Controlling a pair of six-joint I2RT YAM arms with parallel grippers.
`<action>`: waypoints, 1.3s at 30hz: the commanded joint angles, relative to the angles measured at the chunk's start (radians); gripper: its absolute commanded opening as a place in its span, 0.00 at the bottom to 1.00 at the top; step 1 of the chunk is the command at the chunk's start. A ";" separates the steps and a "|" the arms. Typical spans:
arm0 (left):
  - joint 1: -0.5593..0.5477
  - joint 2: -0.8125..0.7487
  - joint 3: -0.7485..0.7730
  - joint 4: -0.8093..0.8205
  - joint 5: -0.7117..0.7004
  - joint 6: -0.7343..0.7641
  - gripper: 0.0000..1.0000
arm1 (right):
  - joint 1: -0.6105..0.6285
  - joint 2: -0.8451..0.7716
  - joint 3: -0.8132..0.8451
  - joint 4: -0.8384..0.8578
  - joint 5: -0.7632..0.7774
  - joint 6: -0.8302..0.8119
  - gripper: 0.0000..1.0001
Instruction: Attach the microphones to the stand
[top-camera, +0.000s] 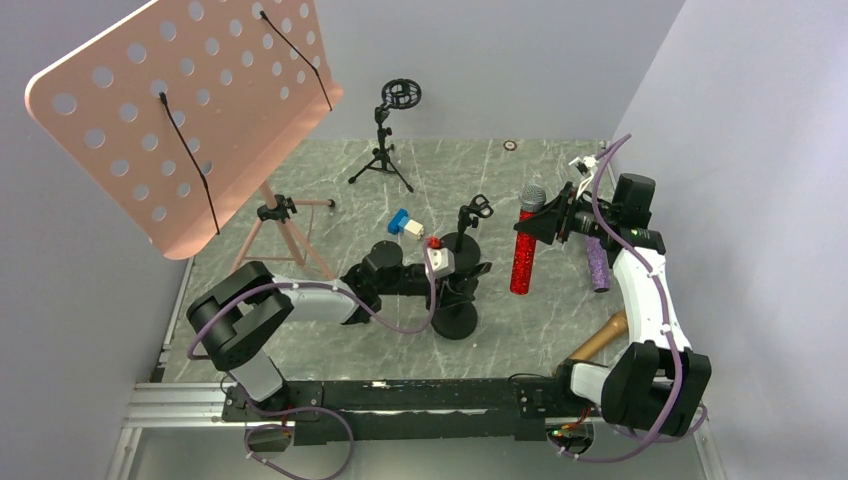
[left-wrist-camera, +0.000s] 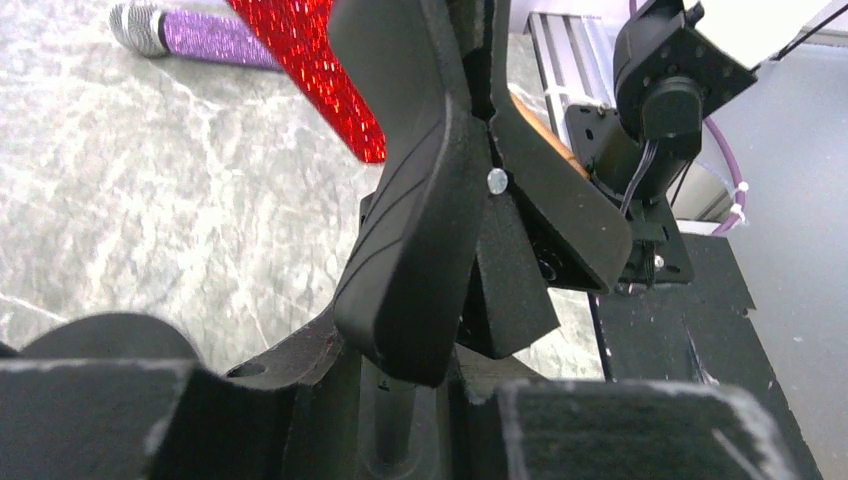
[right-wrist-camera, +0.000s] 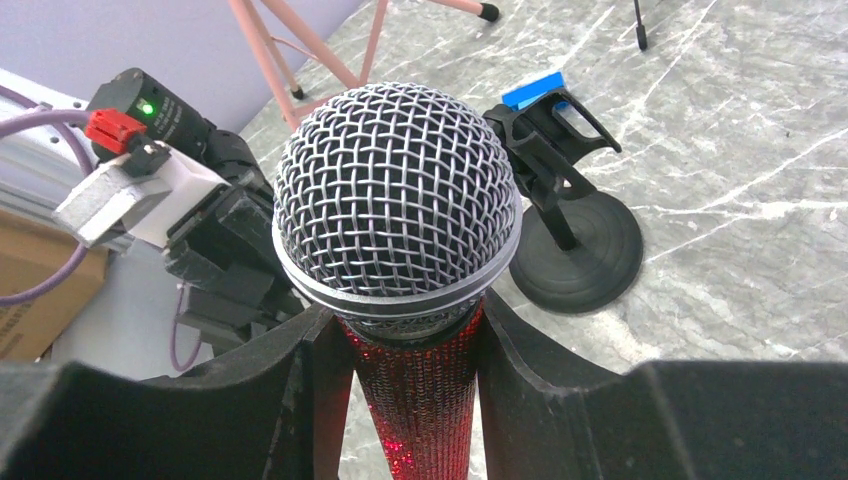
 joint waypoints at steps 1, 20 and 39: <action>-0.003 -0.012 -0.059 0.159 -0.015 -0.005 0.22 | -0.006 0.003 0.045 0.013 -0.031 -0.025 0.10; -0.004 -0.304 -0.359 0.091 -0.248 0.127 0.99 | -0.007 0.001 0.040 0.017 -0.030 -0.027 0.10; -0.210 -0.521 -0.303 -0.018 -0.666 0.104 0.98 | -0.007 0.012 0.039 0.012 -0.026 -0.033 0.10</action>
